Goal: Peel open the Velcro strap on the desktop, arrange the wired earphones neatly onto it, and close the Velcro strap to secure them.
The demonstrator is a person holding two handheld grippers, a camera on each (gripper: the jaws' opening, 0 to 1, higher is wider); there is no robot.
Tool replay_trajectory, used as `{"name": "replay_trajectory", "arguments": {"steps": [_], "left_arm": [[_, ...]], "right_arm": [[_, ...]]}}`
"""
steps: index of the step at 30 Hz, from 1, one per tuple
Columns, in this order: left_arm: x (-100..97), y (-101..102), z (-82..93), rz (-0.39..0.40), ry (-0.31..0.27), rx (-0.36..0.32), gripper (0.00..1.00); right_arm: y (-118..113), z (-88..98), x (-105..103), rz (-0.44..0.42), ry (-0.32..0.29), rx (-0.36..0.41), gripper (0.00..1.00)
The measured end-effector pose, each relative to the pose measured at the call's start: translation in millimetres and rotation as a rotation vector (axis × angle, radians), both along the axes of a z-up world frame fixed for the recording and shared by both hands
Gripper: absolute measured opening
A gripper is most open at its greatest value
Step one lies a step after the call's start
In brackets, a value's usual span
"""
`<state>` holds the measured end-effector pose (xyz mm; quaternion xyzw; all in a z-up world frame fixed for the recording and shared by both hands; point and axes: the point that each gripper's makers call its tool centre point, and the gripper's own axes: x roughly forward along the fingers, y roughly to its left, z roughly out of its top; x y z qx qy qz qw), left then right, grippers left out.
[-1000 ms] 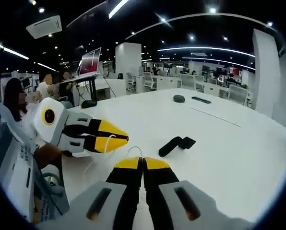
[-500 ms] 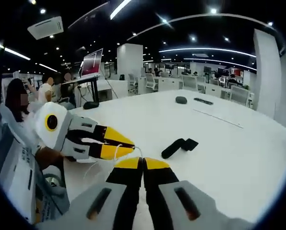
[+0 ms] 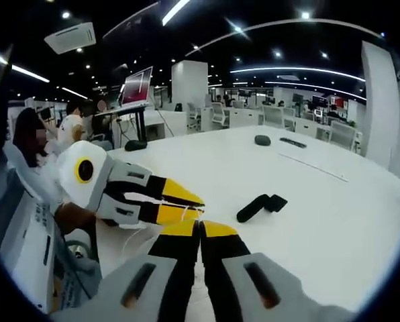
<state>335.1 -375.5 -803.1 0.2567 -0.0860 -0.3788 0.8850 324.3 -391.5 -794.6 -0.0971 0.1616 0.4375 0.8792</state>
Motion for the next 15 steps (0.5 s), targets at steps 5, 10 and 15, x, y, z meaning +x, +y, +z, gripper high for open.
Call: {"name": "replay_trajectory", "arguments": {"steps": [5, 10, 15], "left_arm": [[-0.2, 0.6, 1.8, 0.003, -0.011, 0.0, 0.07], [-0.8, 0.6, 2.7, -0.001, -0.001, -0.012, 0.06], [3.8, 5.1, 2.1, 0.021, 0.022, -0.026, 0.06]], "right_arm": [[0.7, -0.5, -0.6, 0.001, 0.011, 0.017, 0.04], [-4.1, 2.1, 1.4, -0.013, 0.007, 0.048, 0.06], [-16.8, 9.0, 1.0, -0.044, 0.014, 0.092, 0.07]]}}
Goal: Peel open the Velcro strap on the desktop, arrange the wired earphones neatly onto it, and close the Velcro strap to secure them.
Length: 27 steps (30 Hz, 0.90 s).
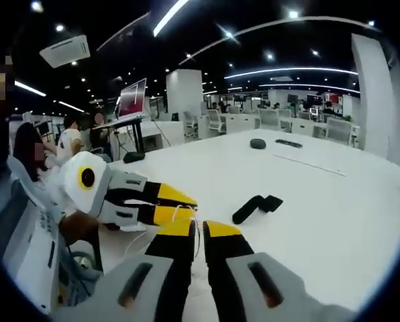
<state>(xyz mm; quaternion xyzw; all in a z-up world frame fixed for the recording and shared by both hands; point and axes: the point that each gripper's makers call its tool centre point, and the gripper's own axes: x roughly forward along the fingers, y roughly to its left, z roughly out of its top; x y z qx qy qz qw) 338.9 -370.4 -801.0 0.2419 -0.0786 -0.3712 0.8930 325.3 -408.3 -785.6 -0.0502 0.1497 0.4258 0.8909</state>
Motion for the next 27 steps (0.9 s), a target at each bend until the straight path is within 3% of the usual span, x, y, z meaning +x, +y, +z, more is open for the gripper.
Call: {"name": "replay_trajectory", "arguments": {"steps": [4, 11, 19, 27], "left_arm": [[0.0, 1.9, 2.9, 0.005, -0.004, -0.018, 0.06], [-0.3, 3.6, 9.2, 0.007, -0.024, -0.039, 0.06], [-5.3, 2.5, 15.7, -0.011, -0.069, -0.042, 0.06], [-6.3, 4.4, 20.1, -0.008, -0.087, -0.056, 0.06]], "right_arm": [[-17.4, -2.6, 3.5, -0.055, 0.006, -0.003, 0.07], [-35.6, -26.7, 12.6, -0.109, 0.109, -0.001, 0.09], [-21.7, -39.3, 23.0, -0.062, 0.188, 0.008, 0.1], [-8.7, -48.6, 26.0, -0.005, 0.233, -0.04, 0.11]]}}
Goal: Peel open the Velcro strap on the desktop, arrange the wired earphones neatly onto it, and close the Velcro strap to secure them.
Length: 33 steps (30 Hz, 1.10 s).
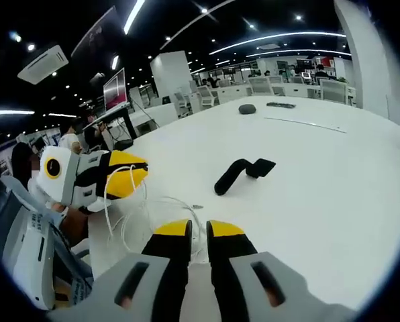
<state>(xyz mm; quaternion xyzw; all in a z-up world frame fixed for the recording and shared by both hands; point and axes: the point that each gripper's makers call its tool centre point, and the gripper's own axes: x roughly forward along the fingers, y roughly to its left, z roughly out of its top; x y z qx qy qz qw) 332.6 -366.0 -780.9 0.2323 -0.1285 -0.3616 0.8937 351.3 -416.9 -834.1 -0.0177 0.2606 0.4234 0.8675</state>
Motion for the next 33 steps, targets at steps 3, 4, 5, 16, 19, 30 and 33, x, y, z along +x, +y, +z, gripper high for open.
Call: {"name": "replay_trajectory", "arguments": {"steps": [3, 4, 5, 16, 19, 30, 33], "left_arm": [[-1.3, -0.6, 1.1, -0.005, -0.007, -0.002, 0.06], [-1.8, -0.9, 1.3, -0.006, -0.009, -0.002, 0.06], [-2.1, -1.0, 1.5, -0.007, -0.012, -0.001, 0.06], [-4.3, 1.0, 6.8, -0.005, -0.047, -0.008, 0.06], [-4.6, 2.3, 8.2, -0.003, -0.051, -0.012, 0.06], [-10.3, 10.1, 15.2, -0.005, -0.053, -0.068, 0.06], [-6.8, 7.3, 19.6, 0.005, -0.066, -0.079, 0.06]], "right_arm": [[1.2, -3.8, 0.9, 0.007, 0.011, -0.011, 0.11], [1.0, -4.6, 2.1, 0.008, 0.015, -0.013, 0.12], [1.4, -5.6, 2.2, 0.01, 0.021, -0.013, 0.12], [5.1, -12.6, 2.3, 0.034, 0.038, -0.046, 0.08], [3.4, -11.8, 3.4, 0.03, 0.02, -0.062, 0.04], [-13.3, -4.3, 16.3, -0.052, -0.049, -0.078, 0.04], [-19.2, -5.0, 21.6, -0.074, -0.063, -0.091, 0.04]]}}
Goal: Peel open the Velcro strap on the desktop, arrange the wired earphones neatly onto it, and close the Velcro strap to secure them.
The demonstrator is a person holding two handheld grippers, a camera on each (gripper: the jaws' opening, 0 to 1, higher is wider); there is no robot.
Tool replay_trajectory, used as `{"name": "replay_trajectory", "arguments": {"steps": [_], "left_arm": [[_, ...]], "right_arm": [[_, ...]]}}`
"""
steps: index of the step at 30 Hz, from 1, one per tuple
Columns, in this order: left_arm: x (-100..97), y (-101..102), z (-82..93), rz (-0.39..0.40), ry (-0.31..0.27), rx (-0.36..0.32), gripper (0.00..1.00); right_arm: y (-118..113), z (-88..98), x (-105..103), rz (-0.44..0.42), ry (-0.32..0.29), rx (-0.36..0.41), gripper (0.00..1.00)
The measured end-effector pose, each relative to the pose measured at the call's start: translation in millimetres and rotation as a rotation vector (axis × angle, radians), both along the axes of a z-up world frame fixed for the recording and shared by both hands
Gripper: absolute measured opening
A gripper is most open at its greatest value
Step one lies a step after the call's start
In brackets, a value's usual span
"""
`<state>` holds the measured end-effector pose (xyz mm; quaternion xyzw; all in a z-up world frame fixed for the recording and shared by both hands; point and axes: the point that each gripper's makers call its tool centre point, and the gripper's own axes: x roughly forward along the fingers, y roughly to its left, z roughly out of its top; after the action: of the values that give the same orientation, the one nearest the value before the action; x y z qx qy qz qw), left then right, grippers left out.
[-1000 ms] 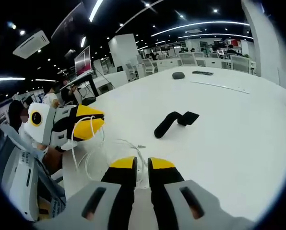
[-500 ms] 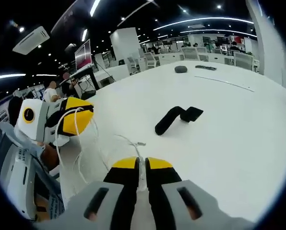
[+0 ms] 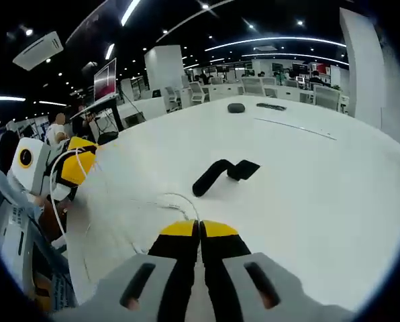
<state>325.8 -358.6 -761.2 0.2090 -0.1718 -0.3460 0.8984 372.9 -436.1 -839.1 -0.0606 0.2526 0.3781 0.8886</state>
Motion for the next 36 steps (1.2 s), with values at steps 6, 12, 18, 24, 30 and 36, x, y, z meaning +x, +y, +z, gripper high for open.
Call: {"name": "replay_trajectory", "arguments": {"steps": [6, 12, 18, 24, 30, 36], "left_arm": [[1.7, 4.5, 16.4, 0.026, -0.043, -0.025, 0.06], [12.1, -6.2, -4.7, 0.026, -0.018, 0.01, 0.06], [24.6, -19.9, -30.6, 0.014, 0.045, 0.044, 0.06], [6.9, -8.9, -23.0, 0.001, 0.084, 0.051, 0.06], [-1.1, -7.8, -30.3, -0.012, 0.114, 0.065, 0.06], [-1.1, -3.7, -35.4, -0.006, 0.14, 0.079, 0.06]], "right_arm": [[-7.5, -0.5, 6.1, -0.032, -0.014, 0.002, 0.04], [-7.5, 5.5, 6.7, -0.044, -0.024, 0.032, 0.04], [-0.5, 14.6, 1.1, -0.029, -0.054, 0.039, 0.04], [4.3, 26.4, -3.6, -0.024, -0.116, 0.029, 0.04], [10.3, 30.2, -8.9, -0.004, -0.131, 0.022, 0.04], [10.4, 34.0, -11.4, -0.009, -0.147, 0.03, 0.04]]}}
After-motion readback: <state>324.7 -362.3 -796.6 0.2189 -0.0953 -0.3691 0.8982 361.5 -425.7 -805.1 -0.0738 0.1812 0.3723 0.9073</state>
